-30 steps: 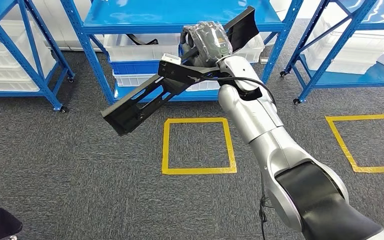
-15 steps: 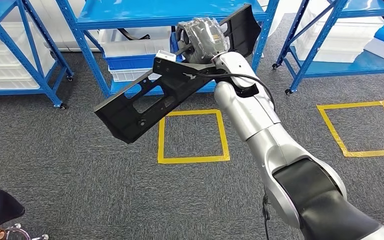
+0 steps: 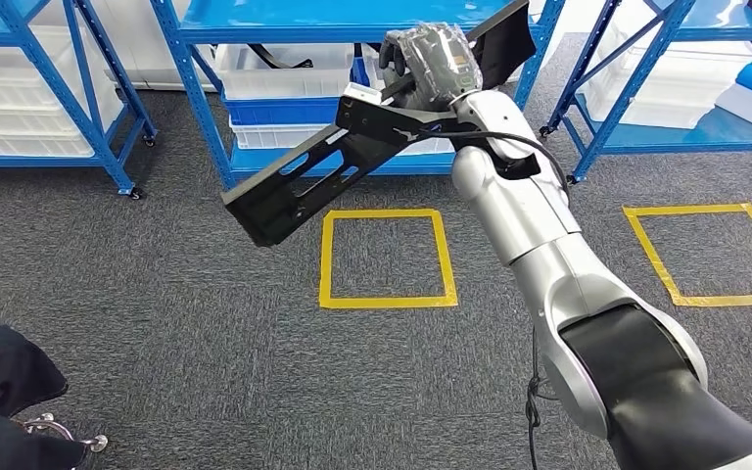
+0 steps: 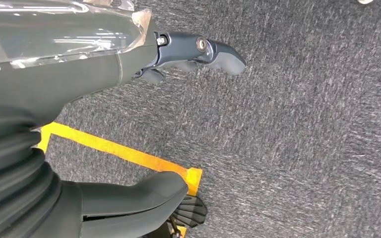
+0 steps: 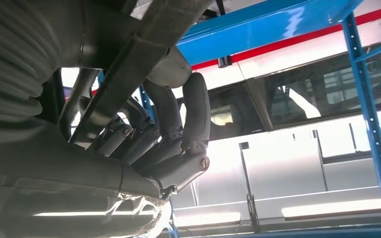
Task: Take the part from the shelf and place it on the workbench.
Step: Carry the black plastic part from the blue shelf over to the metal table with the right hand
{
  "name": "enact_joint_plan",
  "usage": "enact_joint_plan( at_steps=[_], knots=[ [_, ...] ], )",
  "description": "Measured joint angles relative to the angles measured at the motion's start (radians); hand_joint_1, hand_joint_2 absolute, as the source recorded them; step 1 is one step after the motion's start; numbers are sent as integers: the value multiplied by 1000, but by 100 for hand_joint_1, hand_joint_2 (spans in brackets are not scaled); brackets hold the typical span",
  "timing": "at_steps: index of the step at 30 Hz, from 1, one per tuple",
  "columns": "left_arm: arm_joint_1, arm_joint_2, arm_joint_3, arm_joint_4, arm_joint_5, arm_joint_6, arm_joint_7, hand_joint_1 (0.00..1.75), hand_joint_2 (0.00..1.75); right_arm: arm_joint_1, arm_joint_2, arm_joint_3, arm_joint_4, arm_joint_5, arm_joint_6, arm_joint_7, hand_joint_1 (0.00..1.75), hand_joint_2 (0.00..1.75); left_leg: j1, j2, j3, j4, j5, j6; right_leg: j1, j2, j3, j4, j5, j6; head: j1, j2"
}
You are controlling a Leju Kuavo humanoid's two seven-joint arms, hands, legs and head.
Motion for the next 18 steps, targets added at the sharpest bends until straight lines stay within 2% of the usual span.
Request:
enact_joint_plan(
  at_steps=[2, 8, 18],
  knots=[
    [0, -1, 0, 0, 0, 0, 0, 0, 175, -4, -4, 0, 0, -2, 1, -1, 175, 175, -1, 0, -5, 0, 5, 3, -1, 0, -3, -3, 5, -2, 0, 0],
    [0, -2, 0, 0, 2, 0, -1, 0, 175, -17, -10, 2, 6, -21, 2, -11, 175, 175, -4, 0, -7, 0, 9, 7, -3, 0, -3, -6, 11, 2, 0, 0],
    [0, -2, 3, 0, 9, 6, -10, 0, 175, -41, -6, 10, 49, -69, -5, -26, 175, 175, -2, 0, -10, 0, 10, 7, -2, 0, -6, -6, 11, 3, 0, 0]
  ],
)
